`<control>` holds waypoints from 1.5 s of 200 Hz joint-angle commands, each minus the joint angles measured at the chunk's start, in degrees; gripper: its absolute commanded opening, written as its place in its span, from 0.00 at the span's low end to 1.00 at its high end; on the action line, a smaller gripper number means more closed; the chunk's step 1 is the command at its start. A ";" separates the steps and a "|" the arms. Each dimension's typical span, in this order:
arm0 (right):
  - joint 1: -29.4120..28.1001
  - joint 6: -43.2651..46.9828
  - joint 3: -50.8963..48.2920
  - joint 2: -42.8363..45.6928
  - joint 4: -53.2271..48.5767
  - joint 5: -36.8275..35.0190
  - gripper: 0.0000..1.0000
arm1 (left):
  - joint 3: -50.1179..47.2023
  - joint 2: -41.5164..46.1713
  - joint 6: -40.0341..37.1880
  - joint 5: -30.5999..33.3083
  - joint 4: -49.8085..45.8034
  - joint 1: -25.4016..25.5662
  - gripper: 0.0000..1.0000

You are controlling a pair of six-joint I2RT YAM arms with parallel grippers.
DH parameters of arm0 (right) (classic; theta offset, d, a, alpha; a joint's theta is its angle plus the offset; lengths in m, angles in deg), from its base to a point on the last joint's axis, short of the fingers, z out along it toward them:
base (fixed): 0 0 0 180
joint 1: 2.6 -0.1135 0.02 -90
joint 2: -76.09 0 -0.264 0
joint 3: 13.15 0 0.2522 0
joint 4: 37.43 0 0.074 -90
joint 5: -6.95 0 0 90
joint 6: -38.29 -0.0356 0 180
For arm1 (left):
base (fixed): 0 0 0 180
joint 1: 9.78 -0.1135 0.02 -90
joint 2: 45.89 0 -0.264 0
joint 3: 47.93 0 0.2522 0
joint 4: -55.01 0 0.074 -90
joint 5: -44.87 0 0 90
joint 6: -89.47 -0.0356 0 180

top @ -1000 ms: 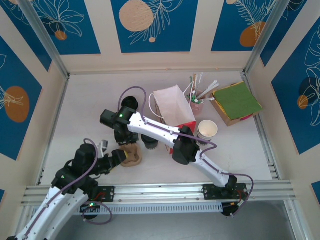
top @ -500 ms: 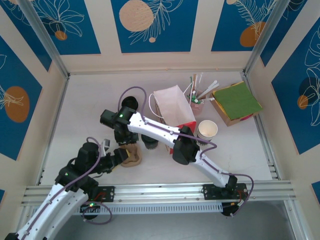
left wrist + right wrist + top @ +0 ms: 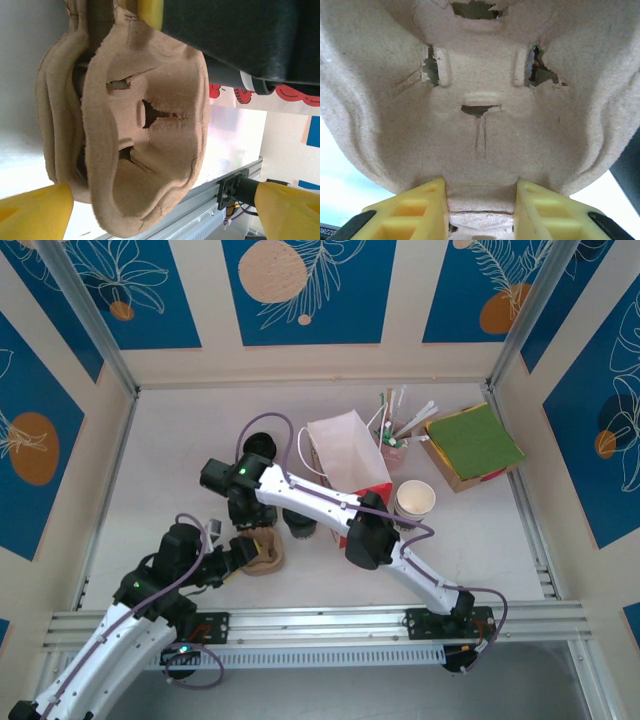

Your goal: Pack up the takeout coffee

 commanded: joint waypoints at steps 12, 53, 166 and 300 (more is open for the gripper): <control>-0.02 -0.43 -0.25 3.11 -0.59 1.32 0.33 | 1.41 -0.07 -1.96 1.45 -1.46 -0.59 0.93; 0.11 0.07 0.09 3.84 -0.95 0.65 0.33 | 7.51 0.06 -5.34 4.29 -6.83 -0.52 0.94; -0.14 3.67 3.83 9.32 -0.07 -2.19 0.33 | 30.83 -0.04 -14.34 22.32 -28.23 -0.53 1.00; 0.11 19.49 9.41 26.00 6.52 -13.58 0.33 | 39.23 -6.16 -19.28 30.53 -27.28 -0.53 1.00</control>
